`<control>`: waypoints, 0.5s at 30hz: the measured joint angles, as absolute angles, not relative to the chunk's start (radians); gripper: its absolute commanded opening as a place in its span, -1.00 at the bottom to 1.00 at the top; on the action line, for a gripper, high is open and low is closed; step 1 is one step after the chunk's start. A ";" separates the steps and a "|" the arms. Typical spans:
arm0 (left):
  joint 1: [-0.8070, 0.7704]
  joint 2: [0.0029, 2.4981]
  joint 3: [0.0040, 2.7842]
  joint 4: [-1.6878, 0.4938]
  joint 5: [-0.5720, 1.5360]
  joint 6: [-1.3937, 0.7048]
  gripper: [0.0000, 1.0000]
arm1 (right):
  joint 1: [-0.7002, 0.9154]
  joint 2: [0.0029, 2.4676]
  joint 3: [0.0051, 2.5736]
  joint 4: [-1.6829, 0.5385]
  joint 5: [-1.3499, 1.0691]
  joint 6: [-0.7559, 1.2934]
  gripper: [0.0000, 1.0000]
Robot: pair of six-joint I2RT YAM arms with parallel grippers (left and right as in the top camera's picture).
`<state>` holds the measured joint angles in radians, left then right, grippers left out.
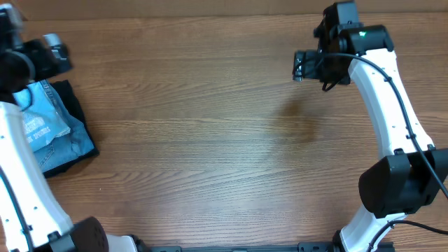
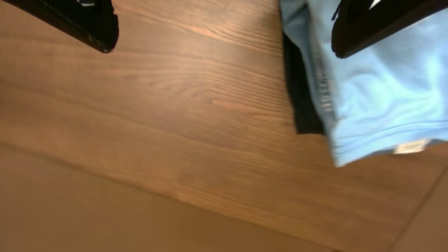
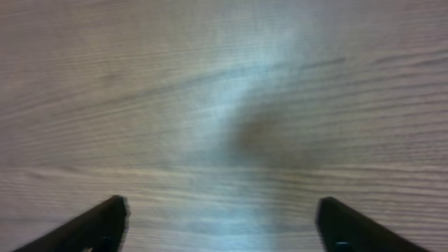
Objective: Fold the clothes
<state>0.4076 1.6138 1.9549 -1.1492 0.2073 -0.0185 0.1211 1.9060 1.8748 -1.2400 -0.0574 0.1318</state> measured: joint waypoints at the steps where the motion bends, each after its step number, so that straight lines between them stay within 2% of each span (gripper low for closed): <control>1: 0.350 1.600 1.955 -1.161 0.170 -0.019 1.00 | 0.121 1.905 1.893 -1.233 -0.063 0.130 1.00; 4: 0.217 1.594 1.955 -1.198 0.122 -0.018 1.00 | 0.118 1.905 1.946 -1.191 -0.090 0.130 1.00; 7: 0.163 1.594 1.955 -1.237 0.107 -0.018 1.00 | 0.094 1.905 1.995 -1.189 -0.141 0.130 1.00; 12: 0.157 1.594 1.955 -1.341 0.109 0.003 1.00 | -0.014 1.880 2.006 -1.315 -0.207 0.130 1.00; 15: 0.157 1.562 1.948 -1.355 0.116 0.007 1.00 | -0.101 1.779 1.994 -1.337 -0.212 0.130 1.00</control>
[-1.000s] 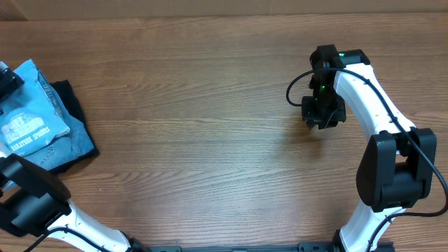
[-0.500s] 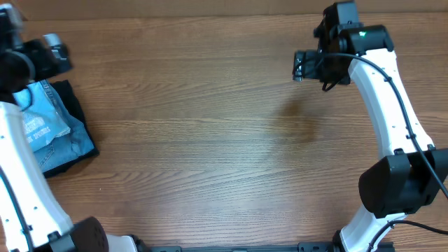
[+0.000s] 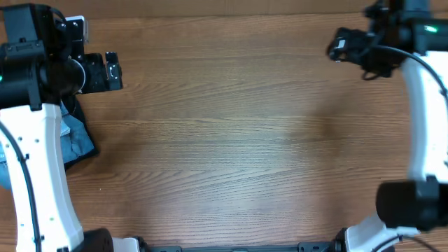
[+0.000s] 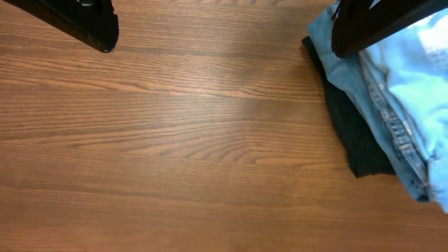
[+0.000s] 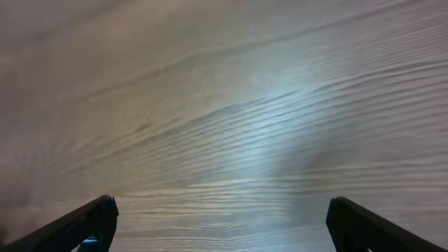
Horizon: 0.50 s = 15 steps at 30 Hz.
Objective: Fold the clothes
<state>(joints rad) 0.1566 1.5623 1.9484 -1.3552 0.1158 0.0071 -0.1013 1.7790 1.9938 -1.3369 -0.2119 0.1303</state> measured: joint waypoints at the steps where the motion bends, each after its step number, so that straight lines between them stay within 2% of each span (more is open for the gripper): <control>1: 0.157 1.538 1.941 -1.351 0.117 0.009 1.00 | -0.117 1.731 1.975 -1.329 -0.212 0.130 1.00; 6: 0.156 1.208 1.711 -1.218 0.119 0.031 1.00 | -0.122 1.382 1.730 -1.198 -0.224 0.130 1.00; 10: 0.157 0.864 1.383 -1.134 0.118 0.035 1.00 | -0.122 1.093 1.343 -1.052 -0.227 0.130 1.00; 12: 0.156 0.710 1.235 -1.137 0.118 0.035 1.00 | -0.122 0.938 1.162 -1.037 -0.217 0.129 1.00; 15: 0.157 0.620 1.114 -1.145 0.119 0.035 1.00 | -0.122 0.802 1.050 -1.066 -0.202 0.130 1.00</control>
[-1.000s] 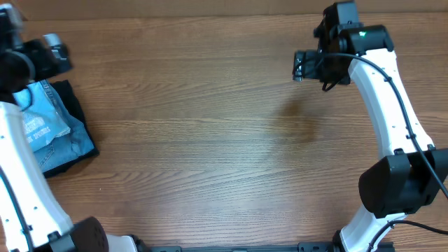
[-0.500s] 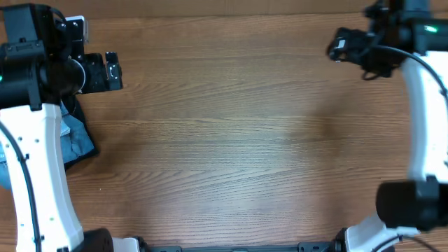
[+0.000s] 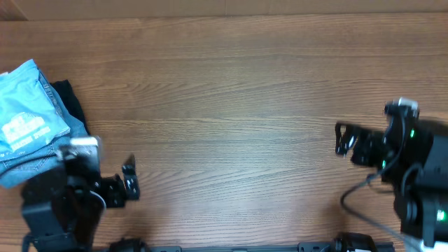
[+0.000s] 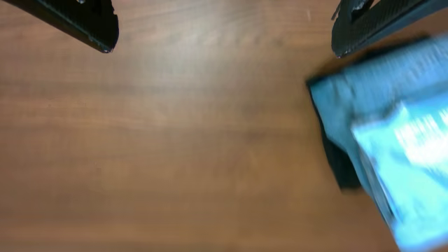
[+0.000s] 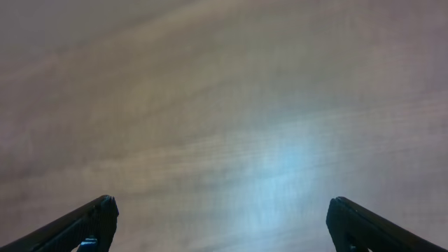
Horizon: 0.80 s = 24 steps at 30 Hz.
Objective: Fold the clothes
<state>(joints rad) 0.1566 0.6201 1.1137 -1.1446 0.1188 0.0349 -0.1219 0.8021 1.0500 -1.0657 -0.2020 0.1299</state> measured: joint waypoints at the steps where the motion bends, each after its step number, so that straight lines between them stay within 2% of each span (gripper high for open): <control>1: 0.157 0.600 1.080 -1.191 0.119 0.035 1.00 | -0.122 0.760 1.023 -1.113 -0.201 0.130 1.00; 5: 0.157 0.598 1.065 -1.307 0.119 0.035 1.00 | -0.122 0.751 1.014 -1.225 -0.194 0.130 1.00; 19: 0.157 0.598 1.065 -1.309 0.119 0.035 1.00 | -0.117 0.753 1.012 -1.235 -0.165 0.130 1.00; 21: 0.157 0.598 1.065 -1.309 0.119 0.035 1.00 | -0.080 0.716 1.000 -1.185 -0.126 0.129 1.00; 24: 0.157 0.598 1.065 -1.310 0.119 0.035 1.00 | -0.024 0.569 0.899 -0.981 -0.103 0.118 1.00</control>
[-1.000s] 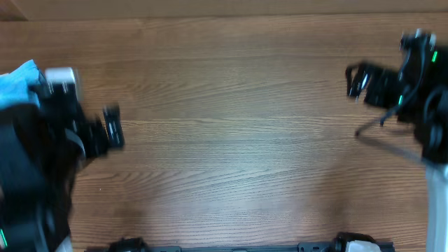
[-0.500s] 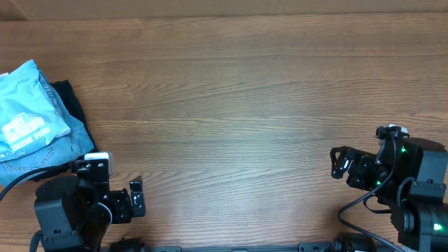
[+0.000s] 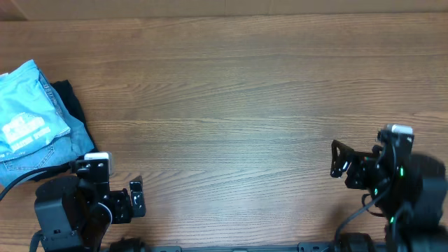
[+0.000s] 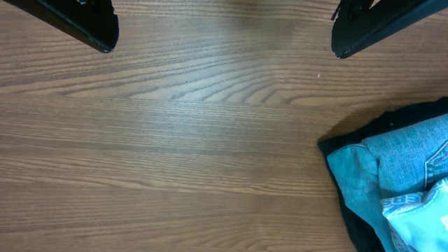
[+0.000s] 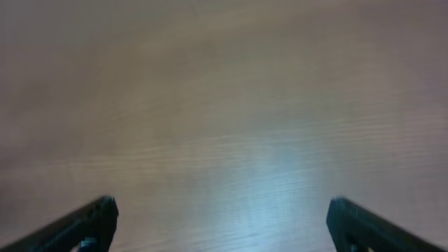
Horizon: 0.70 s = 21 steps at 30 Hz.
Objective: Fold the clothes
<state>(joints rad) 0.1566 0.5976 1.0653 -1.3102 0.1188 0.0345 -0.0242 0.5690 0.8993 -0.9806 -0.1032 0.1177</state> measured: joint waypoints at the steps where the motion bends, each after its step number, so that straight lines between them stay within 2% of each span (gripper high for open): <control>1: 0.157 0.598 1.065 -1.310 0.119 0.035 1.00 | -0.016 0.504 0.849 -0.913 -0.100 0.115 1.00; 9: 0.157 0.598 1.065 -1.310 0.119 0.035 1.00 | -0.009 0.086 0.449 -0.577 -0.101 0.104 1.00; 18: 0.157 0.598 1.065 -1.309 0.119 0.035 1.00 | -0.005 0.011 0.210 -0.176 -0.105 0.039 1.00; 21: 0.157 0.598 1.065 -1.310 0.119 0.035 1.00 | -0.005 0.011 0.119 -0.150 -0.107 0.011 1.00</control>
